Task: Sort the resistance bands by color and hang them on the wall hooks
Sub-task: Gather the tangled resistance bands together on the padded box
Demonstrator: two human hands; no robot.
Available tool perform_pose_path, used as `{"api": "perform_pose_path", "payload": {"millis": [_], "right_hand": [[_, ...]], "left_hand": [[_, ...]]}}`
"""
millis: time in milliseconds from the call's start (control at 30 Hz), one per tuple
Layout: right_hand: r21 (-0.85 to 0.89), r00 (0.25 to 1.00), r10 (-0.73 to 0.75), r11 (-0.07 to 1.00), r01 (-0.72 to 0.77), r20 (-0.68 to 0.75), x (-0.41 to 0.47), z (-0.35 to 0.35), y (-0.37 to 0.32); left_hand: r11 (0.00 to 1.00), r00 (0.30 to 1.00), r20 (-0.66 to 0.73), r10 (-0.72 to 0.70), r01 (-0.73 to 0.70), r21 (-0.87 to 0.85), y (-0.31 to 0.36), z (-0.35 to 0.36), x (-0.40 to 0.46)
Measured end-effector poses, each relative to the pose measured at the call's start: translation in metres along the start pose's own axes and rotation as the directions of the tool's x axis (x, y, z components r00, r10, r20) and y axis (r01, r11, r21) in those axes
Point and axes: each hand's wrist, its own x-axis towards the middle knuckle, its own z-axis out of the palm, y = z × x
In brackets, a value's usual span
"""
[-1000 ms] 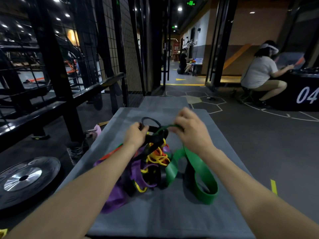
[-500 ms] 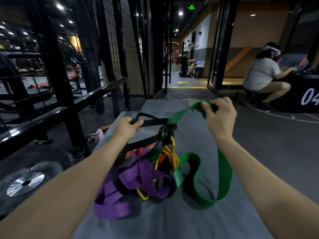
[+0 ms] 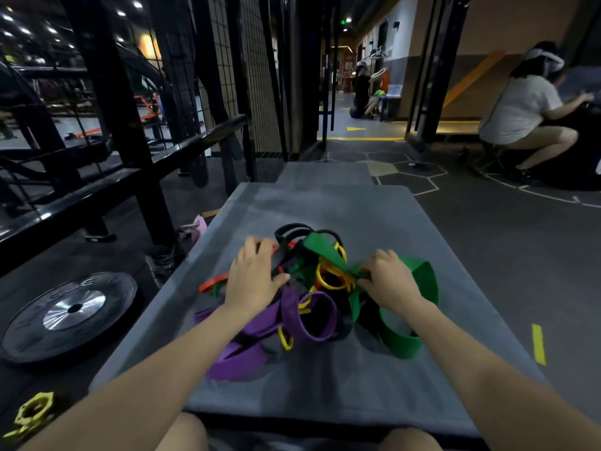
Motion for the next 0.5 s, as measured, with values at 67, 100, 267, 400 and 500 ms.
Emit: {"api": "perform_pose_path", "payload": {"millis": [67,100,267,400,500], "right_hand": [[-0.035,0.995,-0.045,0.998,0.048,0.085,-0.006,0.012,-0.002],[-0.051,0.992,-0.056,0.997,0.062,0.109,-0.009,0.018,-0.002],[-0.13,0.983,0.004,0.991,0.02,0.182,-0.017,0.04,0.004],[-0.201,0.99,0.006,0.979,0.022,0.138,-0.02,0.062,0.007],[-0.178,0.997,0.005,0.984,0.008,0.072,-0.015,0.064,0.007]], "left_hand": [[0.991,0.991,-0.025,0.133,-0.133,0.009,-0.001,0.001,-0.013],[0.982,0.982,0.032,0.186,-0.186,0.01,-0.002,0.004,-0.021],[0.939,0.924,0.352,0.148,-0.242,0.243,-0.004,0.022,-0.049],[0.922,0.926,0.359,0.116,-0.235,0.309,-0.008,0.028,-0.049],[0.916,0.923,0.368,0.117,-0.243,0.32,-0.012,0.031,-0.047]]}}
